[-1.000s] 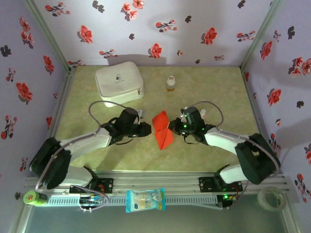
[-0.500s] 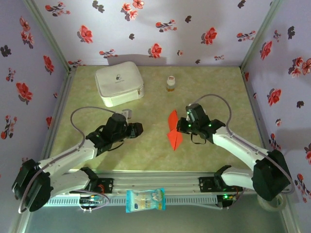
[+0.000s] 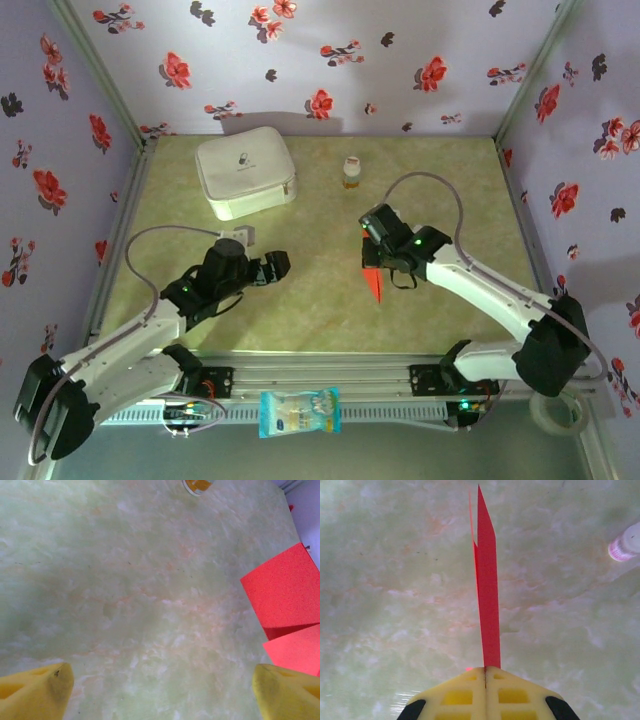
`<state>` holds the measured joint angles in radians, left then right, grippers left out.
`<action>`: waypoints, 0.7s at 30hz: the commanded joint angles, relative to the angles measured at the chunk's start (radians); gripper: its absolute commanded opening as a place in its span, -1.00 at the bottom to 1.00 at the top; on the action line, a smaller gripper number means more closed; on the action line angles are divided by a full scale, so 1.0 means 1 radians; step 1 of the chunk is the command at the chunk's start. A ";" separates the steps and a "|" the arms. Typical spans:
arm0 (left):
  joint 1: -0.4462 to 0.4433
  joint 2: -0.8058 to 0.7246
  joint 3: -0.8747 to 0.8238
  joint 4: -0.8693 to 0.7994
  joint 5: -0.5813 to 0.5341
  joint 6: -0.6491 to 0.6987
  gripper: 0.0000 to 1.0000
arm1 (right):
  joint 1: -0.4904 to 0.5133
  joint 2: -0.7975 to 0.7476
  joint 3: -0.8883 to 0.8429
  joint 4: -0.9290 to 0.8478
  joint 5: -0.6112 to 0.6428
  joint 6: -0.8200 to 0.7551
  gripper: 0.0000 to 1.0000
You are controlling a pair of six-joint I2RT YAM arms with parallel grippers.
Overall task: Fold a paper plane with a square sheet of paper (pick it up from the middle)
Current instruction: Turn over the paper at the center of the table.
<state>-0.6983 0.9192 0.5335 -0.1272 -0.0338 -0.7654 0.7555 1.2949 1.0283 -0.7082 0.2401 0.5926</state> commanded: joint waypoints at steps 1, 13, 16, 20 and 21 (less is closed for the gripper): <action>0.026 -0.030 -0.008 -0.063 -0.043 0.014 0.96 | 0.044 0.042 0.067 -0.116 0.158 -0.055 -0.91; 0.082 -0.183 -0.066 -0.127 -0.072 -0.057 0.99 | 0.188 0.320 0.231 -0.275 0.482 -0.029 -0.97; 0.089 -0.192 -0.058 -0.161 -0.077 -0.055 0.99 | 0.213 0.419 0.269 -0.280 0.467 -0.014 -0.98; 0.091 -0.227 -0.053 -0.188 -0.104 -0.057 0.99 | 0.261 0.535 0.327 -0.276 0.440 0.007 -0.97; 0.091 -0.240 -0.056 -0.185 -0.107 -0.057 0.99 | 0.270 0.563 0.343 -0.272 0.422 0.008 -0.96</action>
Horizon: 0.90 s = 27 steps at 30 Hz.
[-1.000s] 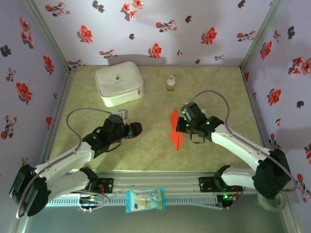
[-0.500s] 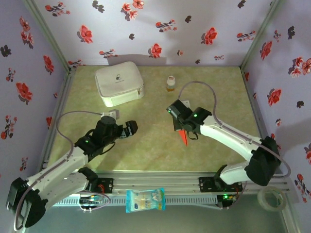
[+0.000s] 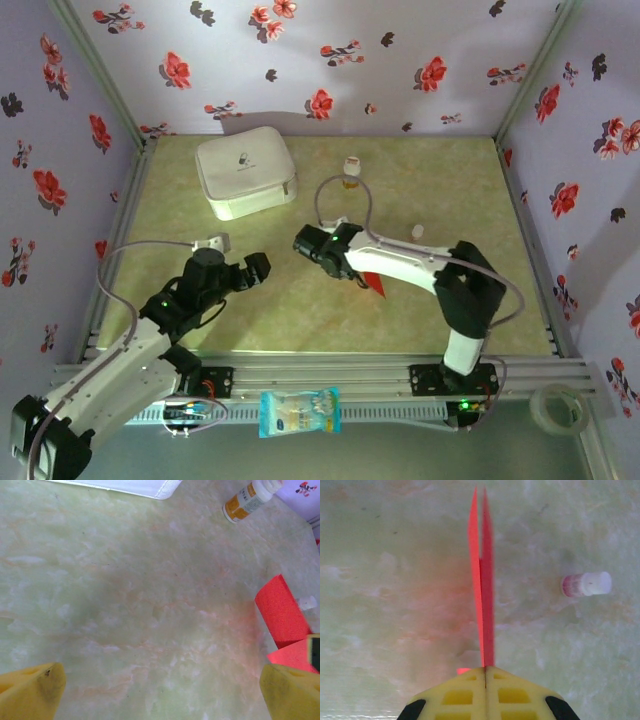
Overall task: Fold a paper plane with a square sheet of paper (pick it up from the middle)
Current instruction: Turn over the paper at the center of the table.
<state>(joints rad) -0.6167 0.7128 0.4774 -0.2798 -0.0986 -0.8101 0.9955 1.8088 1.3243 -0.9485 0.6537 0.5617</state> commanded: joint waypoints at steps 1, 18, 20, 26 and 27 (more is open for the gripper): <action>0.009 -0.045 -0.003 -0.027 -0.044 -0.016 0.99 | 0.038 0.073 0.062 -0.025 -0.013 0.045 -0.96; 0.009 -0.031 0.019 -0.002 0.053 -0.002 0.84 | -0.016 -0.072 -0.149 0.502 -0.578 0.113 -0.23; 0.009 0.001 0.028 0.014 0.085 0.001 0.78 | -0.048 -0.153 -0.223 0.596 -0.635 0.139 -0.02; 0.009 0.183 0.075 0.084 0.213 0.006 0.45 | -0.217 -0.407 -0.515 0.823 -0.731 0.247 -0.10; 0.008 0.231 0.090 0.092 0.244 0.009 0.35 | -0.256 -0.435 -0.560 0.852 -0.761 0.267 -0.20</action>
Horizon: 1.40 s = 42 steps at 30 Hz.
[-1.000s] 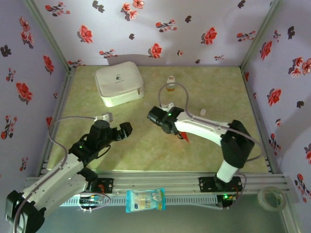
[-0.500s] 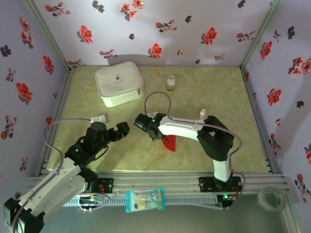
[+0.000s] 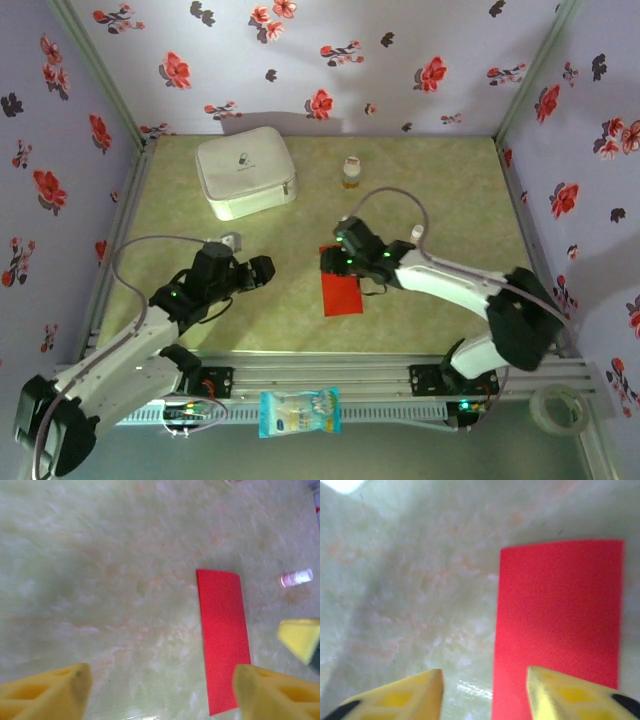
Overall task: Fold a paper plane with a square sheet of paper (pick it up from the middle)
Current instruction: Turn over the paper at the center of the table, then third fold the triangle at the center of the table.
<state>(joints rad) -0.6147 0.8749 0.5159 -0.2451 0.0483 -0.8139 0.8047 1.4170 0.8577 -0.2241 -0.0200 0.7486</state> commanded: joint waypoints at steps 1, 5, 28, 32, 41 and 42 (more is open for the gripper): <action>0.005 0.118 0.069 0.065 0.130 0.016 0.26 | -0.105 -0.062 -0.148 0.162 -0.131 0.099 -0.31; -0.012 0.285 0.118 0.102 0.194 -0.006 0.06 | -0.208 -0.081 -0.289 0.322 -0.299 0.173 -0.67; -0.126 0.768 0.303 0.283 0.312 -0.111 0.09 | -0.254 0.131 -0.414 0.473 -0.368 0.266 -0.91; -0.132 0.809 0.308 0.310 0.324 -0.130 0.04 | -0.254 0.134 -0.435 0.518 -0.375 0.300 -0.90; -0.136 0.825 0.299 0.323 0.326 -0.134 0.03 | -0.268 -0.009 -0.393 0.428 -0.388 0.261 -0.82; -0.136 0.823 0.299 0.325 0.326 -0.134 0.04 | -0.276 -0.023 -0.385 0.399 -0.386 0.245 -0.82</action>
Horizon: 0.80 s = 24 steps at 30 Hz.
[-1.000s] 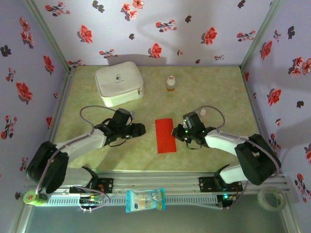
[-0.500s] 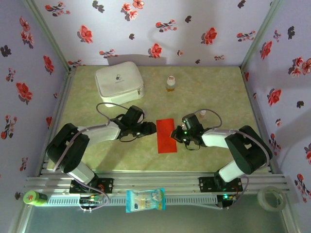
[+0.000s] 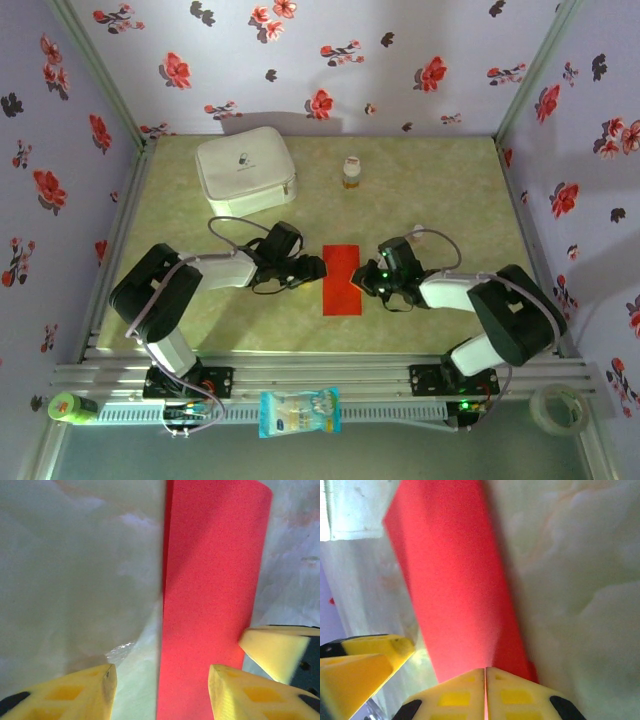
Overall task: Fold a paper plane with a square sheet of paper (pick it up from the middle)
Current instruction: Third fold the triangle at the center of the table.
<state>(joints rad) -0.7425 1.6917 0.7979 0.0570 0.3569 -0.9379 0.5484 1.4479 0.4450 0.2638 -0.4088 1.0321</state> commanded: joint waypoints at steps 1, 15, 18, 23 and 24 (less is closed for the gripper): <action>-0.008 0.008 0.015 0.023 0.017 -0.010 0.04 | -0.030 -0.065 0.031 -0.105 0.000 -0.050 -0.82; -0.013 0.045 0.034 0.038 0.045 -0.019 0.04 | -0.059 0.050 -0.013 -0.018 -0.076 -0.045 -0.84; -0.014 0.052 0.032 0.047 0.047 -0.025 0.04 | -0.060 0.071 -0.025 -0.102 -0.015 -0.076 -0.86; -0.021 0.074 0.039 0.062 0.063 -0.031 0.04 | -0.061 0.074 -0.062 -0.069 -0.009 -0.060 -0.86; -0.023 0.080 0.041 0.064 0.065 -0.032 0.03 | -0.061 0.075 -0.062 -0.069 -0.010 -0.060 -0.86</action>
<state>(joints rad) -0.7460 1.7294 0.8127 0.0891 0.3855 -0.9558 0.4942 1.4944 0.4232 0.2695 -0.4683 0.9874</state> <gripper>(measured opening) 0.516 0.070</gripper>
